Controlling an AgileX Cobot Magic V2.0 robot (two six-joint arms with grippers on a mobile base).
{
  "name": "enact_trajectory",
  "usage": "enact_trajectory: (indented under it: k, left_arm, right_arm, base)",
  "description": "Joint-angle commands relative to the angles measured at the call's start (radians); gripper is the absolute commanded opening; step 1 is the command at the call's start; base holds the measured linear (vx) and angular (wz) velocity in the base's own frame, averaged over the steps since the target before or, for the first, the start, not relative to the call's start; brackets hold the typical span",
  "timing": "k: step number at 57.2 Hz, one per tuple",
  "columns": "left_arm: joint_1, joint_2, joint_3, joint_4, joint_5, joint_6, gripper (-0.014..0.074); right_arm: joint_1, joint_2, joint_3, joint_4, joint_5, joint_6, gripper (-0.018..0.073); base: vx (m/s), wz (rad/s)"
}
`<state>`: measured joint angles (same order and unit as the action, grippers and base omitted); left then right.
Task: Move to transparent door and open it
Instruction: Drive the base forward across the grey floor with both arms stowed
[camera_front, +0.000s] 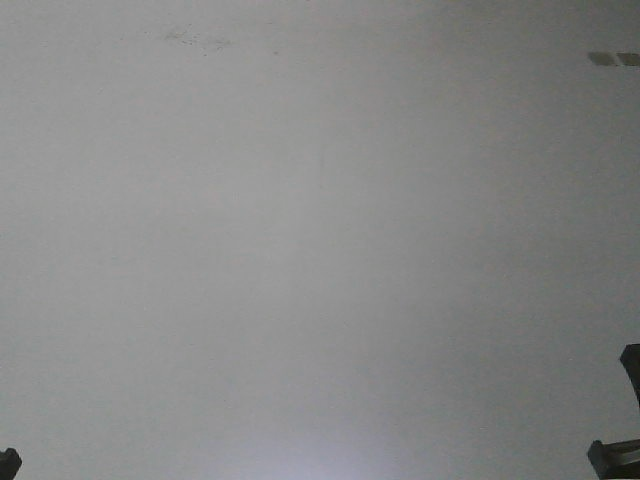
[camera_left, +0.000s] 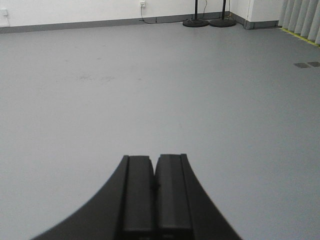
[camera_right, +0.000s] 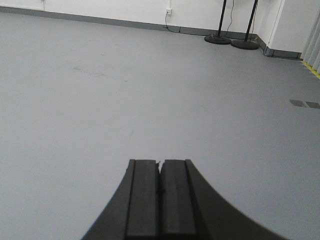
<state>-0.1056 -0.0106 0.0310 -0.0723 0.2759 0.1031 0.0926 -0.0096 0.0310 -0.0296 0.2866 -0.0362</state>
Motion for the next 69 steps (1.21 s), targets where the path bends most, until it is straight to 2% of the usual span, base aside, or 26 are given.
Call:
enact_trajectory:
  k: [1,69]
  left_arm:
    - [-0.005,-0.015,0.008,-0.005,-0.077,-0.006,-0.0003]
    - [-0.005,-0.015,0.008,-0.005,-0.077,-0.006,-0.0003]
  right_arm:
    - [-0.002,-0.016,0.003,-0.002,-0.082,-0.008,-0.0001]
    - [-0.002,-0.016,0.003,-0.002,-0.082,-0.008,-0.0001]
  base:
    - [0.00,0.00]
    - [0.03,0.01]
